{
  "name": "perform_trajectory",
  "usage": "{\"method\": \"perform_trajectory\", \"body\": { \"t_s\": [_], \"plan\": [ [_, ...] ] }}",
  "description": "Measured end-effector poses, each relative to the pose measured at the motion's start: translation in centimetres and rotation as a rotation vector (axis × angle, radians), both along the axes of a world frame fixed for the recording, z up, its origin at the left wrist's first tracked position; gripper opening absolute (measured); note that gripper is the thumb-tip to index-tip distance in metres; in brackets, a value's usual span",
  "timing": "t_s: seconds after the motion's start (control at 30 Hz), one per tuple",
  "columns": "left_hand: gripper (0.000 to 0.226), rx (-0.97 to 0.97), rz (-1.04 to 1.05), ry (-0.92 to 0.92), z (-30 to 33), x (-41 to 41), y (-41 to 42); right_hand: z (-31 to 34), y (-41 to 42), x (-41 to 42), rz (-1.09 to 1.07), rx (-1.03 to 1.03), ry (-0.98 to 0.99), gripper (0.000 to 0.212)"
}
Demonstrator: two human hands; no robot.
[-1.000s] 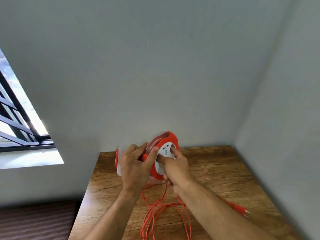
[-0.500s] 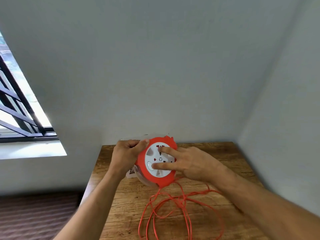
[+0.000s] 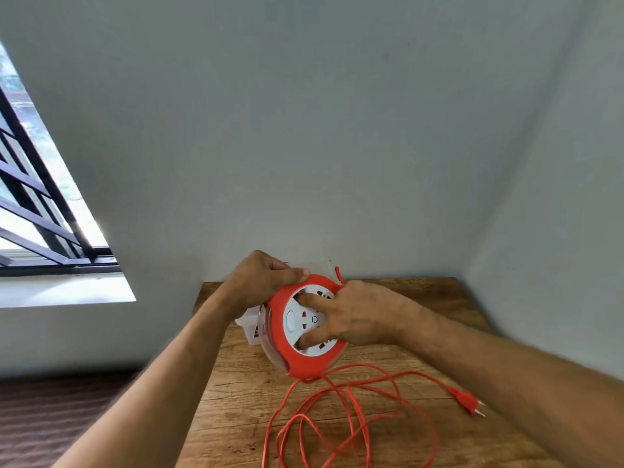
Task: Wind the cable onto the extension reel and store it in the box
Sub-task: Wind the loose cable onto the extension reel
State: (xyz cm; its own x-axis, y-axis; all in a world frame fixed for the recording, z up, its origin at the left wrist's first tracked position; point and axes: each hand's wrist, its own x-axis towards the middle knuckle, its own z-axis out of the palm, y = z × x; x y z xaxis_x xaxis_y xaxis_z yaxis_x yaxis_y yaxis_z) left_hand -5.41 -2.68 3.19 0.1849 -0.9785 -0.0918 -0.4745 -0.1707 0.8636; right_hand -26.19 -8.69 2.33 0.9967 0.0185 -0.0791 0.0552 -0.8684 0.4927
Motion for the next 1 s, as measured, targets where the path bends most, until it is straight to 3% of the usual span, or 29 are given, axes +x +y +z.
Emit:
{"method": "perform_trajectory", "body": {
  "t_s": [0.1,0.23,0.4,0.5,0.57,0.63,0.67,0.8,0.93,1.0],
  "plan": [
    [0.029,-0.012,-0.003,0.000,-0.5,-0.2,-0.1,-0.5,0.0,0.1,0.012,-0.060,0.013,0.069],
    [0.033,-0.099,0.117,0.127,-1.3,-0.4,-0.1,-1.1,-0.3,-0.1,-0.219,0.128,-0.263,0.059],
    [0.036,-0.172,0.252,0.233,-2.2,-0.8,-0.2,-2.0,1.2,0.8,-0.607,0.587,-0.524,0.066],
    [0.043,-0.190,0.300,0.255,-2.7,-0.7,-0.3,-3.1,1.4,0.7,-0.670,0.930,-0.691,0.062],
    [0.045,-0.212,0.331,0.281,-2.9,-0.6,-0.5,-4.6,1.6,0.2,-0.593,1.126,-0.966,0.046],
    [0.042,-0.215,0.363,0.300,-2.8,-0.9,-0.7,-6.2,2.0,-0.4,-0.514,1.042,-1.313,0.030],
    [0.040,-0.213,0.390,0.312,-2.7,-1.0,-0.8,-6.9,2.2,-0.6,-0.529,0.994,-1.392,0.024],
    [0.031,-0.214,0.521,0.342,-2.9,-1.1,-1.4,-8.2,3.1,-0.5,-0.873,1.058,-1.222,0.046],
    [0.031,-0.192,0.600,0.360,-3.5,-0.6,-1.3,-8.2,4.0,-0.8,-0.885,1.125,-0.961,0.052],
    [0.032,-0.182,0.605,0.367,-3.6,-0.5,-1.1,-8.5,4.1,-1.0,-0.892,1.068,-0.932,0.044]
  ]
}}
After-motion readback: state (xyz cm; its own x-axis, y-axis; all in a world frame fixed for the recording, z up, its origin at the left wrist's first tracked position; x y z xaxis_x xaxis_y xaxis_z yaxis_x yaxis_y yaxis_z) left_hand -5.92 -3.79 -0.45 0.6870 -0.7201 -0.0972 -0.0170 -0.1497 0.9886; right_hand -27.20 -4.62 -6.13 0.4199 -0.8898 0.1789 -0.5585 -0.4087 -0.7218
